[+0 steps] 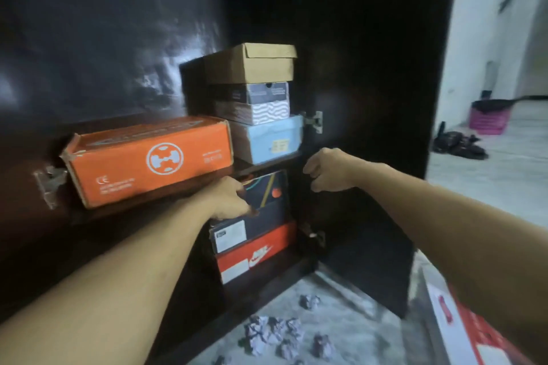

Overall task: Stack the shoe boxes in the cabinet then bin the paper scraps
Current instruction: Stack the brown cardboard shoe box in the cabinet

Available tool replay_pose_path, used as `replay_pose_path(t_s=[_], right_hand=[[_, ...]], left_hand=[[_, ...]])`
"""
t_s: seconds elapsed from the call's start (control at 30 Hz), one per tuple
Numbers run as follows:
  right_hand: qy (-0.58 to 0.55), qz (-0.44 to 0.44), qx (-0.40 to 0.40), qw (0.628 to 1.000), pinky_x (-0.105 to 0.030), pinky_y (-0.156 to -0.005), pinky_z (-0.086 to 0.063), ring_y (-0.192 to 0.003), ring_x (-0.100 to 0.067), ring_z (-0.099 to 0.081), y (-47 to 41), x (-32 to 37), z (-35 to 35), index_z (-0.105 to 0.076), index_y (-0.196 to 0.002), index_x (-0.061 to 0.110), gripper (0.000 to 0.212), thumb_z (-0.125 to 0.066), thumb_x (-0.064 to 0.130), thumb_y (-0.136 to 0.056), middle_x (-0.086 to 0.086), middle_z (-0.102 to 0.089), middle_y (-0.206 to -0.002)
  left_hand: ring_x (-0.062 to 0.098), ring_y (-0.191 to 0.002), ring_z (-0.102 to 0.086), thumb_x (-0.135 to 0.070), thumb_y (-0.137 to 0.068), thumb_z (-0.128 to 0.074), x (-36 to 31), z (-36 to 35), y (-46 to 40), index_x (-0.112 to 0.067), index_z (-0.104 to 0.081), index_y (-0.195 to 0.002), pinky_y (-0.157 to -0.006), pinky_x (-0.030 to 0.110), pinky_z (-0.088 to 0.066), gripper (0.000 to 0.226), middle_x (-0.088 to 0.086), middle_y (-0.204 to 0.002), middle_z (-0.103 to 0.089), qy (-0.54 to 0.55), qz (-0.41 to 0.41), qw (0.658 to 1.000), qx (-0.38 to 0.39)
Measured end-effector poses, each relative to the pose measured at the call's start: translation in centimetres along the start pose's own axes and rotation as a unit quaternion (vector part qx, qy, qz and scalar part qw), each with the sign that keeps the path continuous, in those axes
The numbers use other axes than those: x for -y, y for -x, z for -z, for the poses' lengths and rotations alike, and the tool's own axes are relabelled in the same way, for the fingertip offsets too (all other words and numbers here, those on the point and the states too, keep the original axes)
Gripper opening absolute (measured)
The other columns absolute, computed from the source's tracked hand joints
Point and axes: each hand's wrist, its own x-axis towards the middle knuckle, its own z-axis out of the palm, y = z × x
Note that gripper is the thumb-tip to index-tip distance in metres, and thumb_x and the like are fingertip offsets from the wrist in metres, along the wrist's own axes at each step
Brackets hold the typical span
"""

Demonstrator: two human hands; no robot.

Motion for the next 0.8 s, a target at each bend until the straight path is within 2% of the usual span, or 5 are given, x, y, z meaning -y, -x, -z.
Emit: replay_pose_path(t_s=[0.17,0.33,0.43,0.63,0.8], right_hand=[[-0.005,-0.108,0.000,0.994,-0.036,-0.084,-0.058,-0.090,-0.025,-0.068,8.7,-10.3,2.3,-0.070,-0.113,0.018,0.043,-0.075,0.026,-0.070,-0.004,-0.071,-0.101],[-0.010,-0.228,-0.013,0.974,-0.044,-0.073,-0.060,-0.075,-0.030,-0.069,17.8,-19.6,3.4,-0.070,-0.110,0.016,0.038,-0.077,0.018,-0.072,-0.012,-0.074,-0.094],[-0.017,-0.291,-0.007,0.957,-0.041,-0.066,-0.061,-0.062,-0.025,-0.063,21.9,-23.4,2.7,-0.071,-0.112,0.019,0.040,-0.078,0.017,-0.072,-0.018,-0.074,-0.091],[0.005,-0.374,0.037,0.927,-0.029,-0.066,-0.057,-0.079,-0.021,-0.067,27.0,-30.2,-0.4,-0.068,-0.118,0.025,0.041,-0.075,0.030,-0.077,0.001,-0.071,-0.101],[0.054,-0.454,0.029,0.889,-0.027,-0.059,-0.039,-0.082,-0.023,-0.059,30.5,-36.2,-3.1,-0.069,-0.094,0.008,0.024,-0.064,0.029,-0.083,-0.015,-0.066,-0.100]], left_hand=[[0.018,-0.097,-0.060,-0.049,-0.071,-0.077,-10.0,-4.7,0.9,-0.013,-0.071,-0.102,-0.092,0.034,-0.048,0.048,0.002,-0.104,-0.066,-0.022,-0.089,0.992,0.084],[0.019,-0.079,-0.062,-0.051,-0.059,-0.083,-18.5,-11.4,2.2,-0.017,-0.064,-0.121,-0.067,0.031,-0.050,0.074,0.006,-0.105,-0.070,0.006,-0.142,0.973,0.180],[0.018,-0.091,-0.062,-0.054,-0.059,-0.082,-22.2,-15.3,2.9,-0.020,-0.059,-0.129,-0.065,0.029,-0.050,0.080,-0.003,-0.115,-0.064,0.005,-0.175,0.958,0.225],[0.019,-0.107,-0.062,-0.049,-0.066,-0.082,-27.3,-23.1,1.9,-0.013,-0.062,-0.124,-0.093,0.034,-0.051,0.072,0.001,-0.125,-0.062,0.005,-0.225,0.932,0.283],[0.020,-0.113,-0.059,-0.048,-0.070,-0.080,-31.6,-29.1,0.7,-0.013,-0.056,-0.132,-0.101,0.036,-0.046,0.076,0.002,-0.130,-0.060,-0.003,-0.258,0.912,0.319]])
